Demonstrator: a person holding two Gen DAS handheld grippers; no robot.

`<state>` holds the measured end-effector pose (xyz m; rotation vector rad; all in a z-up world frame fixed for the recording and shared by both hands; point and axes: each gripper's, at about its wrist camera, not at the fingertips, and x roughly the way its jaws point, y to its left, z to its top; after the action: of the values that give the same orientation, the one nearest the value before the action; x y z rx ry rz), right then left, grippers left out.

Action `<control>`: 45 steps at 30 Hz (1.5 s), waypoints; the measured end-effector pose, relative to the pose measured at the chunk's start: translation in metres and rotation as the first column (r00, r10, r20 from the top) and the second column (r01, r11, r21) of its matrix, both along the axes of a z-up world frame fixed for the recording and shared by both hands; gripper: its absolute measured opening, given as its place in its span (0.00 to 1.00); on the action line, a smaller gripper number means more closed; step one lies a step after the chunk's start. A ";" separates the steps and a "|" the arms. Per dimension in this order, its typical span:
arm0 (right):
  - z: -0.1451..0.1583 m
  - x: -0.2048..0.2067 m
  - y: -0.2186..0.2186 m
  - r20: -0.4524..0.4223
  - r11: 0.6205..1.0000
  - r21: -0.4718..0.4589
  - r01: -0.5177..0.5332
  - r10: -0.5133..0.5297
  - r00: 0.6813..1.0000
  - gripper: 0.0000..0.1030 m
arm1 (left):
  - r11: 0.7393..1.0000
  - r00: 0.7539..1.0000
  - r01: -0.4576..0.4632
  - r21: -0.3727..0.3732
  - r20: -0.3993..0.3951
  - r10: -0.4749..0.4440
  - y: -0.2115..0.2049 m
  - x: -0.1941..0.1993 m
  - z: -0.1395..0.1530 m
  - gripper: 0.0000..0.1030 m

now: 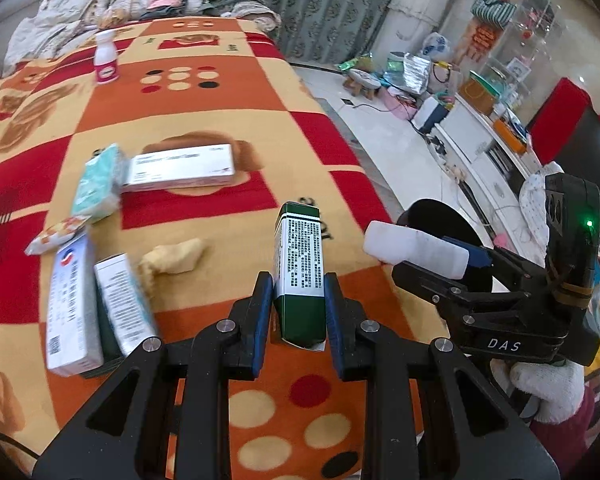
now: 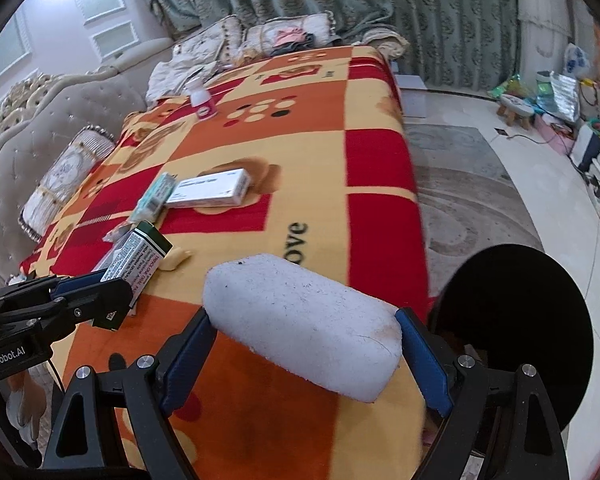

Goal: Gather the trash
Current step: 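Carry green box and foam over the black bin and open both grippers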

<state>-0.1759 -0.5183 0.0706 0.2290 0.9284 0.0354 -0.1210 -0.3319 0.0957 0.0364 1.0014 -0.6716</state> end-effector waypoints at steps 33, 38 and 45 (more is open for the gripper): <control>-0.013 -0.054 -0.166 -0.055 0.947 -0.040 0.318 -0.320 0.946 0.88 | 0.969 0.965 0.235 -0.074 -0.101 -0.242 -0.165 -0.008 -0.028 0.22; -0.015 -0.058 -0.181 -0.041 0.932 0.009 0.363 -0.362 0.931 0.91 | 0.963 0.960 0.251 -0.100 -0.102 -0.261 -0.173 -0.009 -0.032 0.24; -0.014 -0.061 -0.188 -0.018 0.922 0.066 0.382 -0.382 0.924 0.99 | 0.959 0.957 0.263 -0.106 -0.097 -0.273 -0.174 -0.011 -0.031 0.40</control>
<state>-0.2367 -0.7059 0.0567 0.4715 0.8745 -0.2957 -0.1325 -0.5061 0.0644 0.0555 1.0816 -0.9769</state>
